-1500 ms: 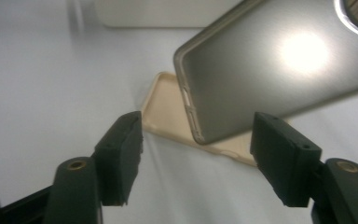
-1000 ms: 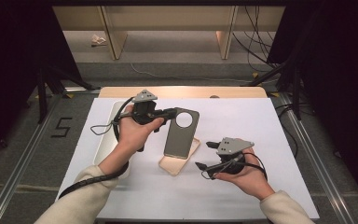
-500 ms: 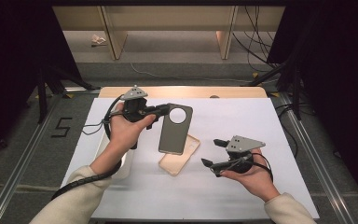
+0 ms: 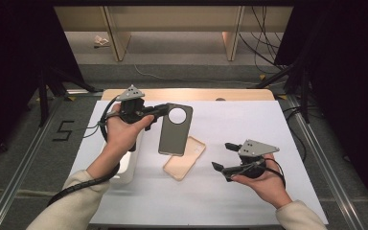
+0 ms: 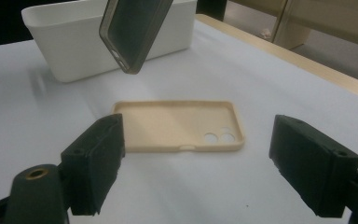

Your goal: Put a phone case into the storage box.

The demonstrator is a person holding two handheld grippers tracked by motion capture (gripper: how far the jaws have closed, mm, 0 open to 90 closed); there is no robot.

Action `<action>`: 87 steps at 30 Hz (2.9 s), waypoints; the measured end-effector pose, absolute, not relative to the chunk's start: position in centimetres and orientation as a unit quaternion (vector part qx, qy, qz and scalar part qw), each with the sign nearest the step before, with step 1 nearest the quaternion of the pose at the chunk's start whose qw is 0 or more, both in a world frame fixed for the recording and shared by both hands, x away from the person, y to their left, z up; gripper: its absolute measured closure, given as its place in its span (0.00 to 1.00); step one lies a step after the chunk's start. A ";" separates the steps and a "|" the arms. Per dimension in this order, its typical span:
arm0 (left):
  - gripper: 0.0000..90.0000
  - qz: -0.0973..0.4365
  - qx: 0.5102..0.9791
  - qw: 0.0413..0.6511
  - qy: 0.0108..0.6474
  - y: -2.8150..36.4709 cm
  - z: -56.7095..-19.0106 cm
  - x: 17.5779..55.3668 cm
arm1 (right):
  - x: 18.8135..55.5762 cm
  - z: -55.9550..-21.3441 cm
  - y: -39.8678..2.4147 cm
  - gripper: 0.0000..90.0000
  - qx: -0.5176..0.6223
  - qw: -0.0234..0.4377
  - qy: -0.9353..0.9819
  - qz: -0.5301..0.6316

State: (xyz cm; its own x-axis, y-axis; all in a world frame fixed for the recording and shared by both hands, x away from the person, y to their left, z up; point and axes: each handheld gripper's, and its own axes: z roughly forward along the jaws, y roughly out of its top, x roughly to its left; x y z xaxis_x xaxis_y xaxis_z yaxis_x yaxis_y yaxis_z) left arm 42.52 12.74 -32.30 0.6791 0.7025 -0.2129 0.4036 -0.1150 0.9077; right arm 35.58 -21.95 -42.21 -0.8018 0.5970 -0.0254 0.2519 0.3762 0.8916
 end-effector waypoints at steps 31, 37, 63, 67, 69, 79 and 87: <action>0.92 0.166 0.724 0.551 0.380 15.2 -31.9 43.0 | 35.5 -42.0 -23.3 0.20 0.282 0.198 0.797 0.496; 0.92 0.173 0.718 0.553 0.386 16.3 -31.7 43.2 | 35.5 -42.0 -23.3 0.20 0.285 0.200 0.795 0.496; 0.92 0.200 0.701 0.552 0.405 20.1 -30.5 43.9 | 35.6 -42.0 -23.5 0.20 0.291 0.204 0.790 0.500; 0.92 0.206 0.699 0.551 0.407 20.6 -30.3 44.0 | 35.6 -42.0 -23.5 0.20 0.292 0.204 0.790 0.500; 0.92 0.208 0.697 0.551 0.409 20.9 -30.2 44.0 | 35.6 -42.0 -23.5 0.20 0.292 0.203 0.790 0.500; 0.92 0.213 0.690 0.554 0.415 22.3 -30.0 44.4 | 35.6 -42.1 -23.5 0.20 0.293 0.205 0.788 0.502; 0.92 0.218 0.686 0.552 0.421 23.2 -29.9 44.6 | 35.6 -42.1 -23.5 0.20 0.294 0.204 0.788 0.501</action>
State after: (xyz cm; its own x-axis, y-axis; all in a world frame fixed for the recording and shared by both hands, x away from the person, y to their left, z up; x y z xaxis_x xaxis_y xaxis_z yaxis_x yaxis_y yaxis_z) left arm 44.61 23.21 -29.88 0.5493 0.8190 -0.1655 0.3370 -0.0358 0.9408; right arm 35.64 -23.52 -42.11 -0.7435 0.6682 -0.0273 0.2590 0.3254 0.9094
